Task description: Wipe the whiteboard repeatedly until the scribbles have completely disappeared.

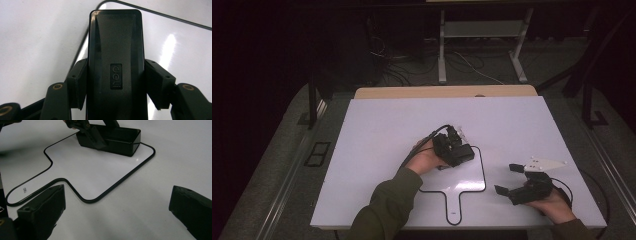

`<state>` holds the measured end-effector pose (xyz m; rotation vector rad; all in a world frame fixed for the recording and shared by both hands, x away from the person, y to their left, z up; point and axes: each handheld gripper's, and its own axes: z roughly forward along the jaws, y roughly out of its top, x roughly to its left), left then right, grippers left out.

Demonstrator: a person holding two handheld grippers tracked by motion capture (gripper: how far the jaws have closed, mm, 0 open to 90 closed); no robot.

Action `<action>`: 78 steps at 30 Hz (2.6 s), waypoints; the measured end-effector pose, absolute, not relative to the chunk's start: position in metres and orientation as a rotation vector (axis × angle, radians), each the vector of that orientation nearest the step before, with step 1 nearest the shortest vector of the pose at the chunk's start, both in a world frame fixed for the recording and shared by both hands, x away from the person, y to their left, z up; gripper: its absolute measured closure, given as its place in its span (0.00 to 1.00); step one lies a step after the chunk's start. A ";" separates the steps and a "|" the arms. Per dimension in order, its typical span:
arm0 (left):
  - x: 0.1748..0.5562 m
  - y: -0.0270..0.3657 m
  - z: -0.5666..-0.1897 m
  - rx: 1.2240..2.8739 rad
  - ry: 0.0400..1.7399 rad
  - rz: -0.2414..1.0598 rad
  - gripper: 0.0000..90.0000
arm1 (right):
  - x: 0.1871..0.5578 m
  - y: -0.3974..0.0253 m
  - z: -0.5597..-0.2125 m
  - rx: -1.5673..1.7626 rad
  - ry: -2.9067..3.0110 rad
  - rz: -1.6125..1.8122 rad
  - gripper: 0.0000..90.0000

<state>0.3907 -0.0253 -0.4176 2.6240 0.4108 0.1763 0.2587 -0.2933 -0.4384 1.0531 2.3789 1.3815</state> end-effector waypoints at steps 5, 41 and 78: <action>0.402 -0.022 -0.418 2.620 0.453 0.198 0.43 | 0.259 -0.294 -0.438 1.053 2.379 1.385 0.00; 0.419 -0.048 -0.416 2.672 0.434 0.236 0.43 | 0.259 -0.295 -0.438 1.047 2.382 1.384 0.00; 0.396 -0.076 -0.416 2.679 0.329 0.253 0.43 | 0.258 -0.296 -0.437 1.049 2.377 1.396 0.00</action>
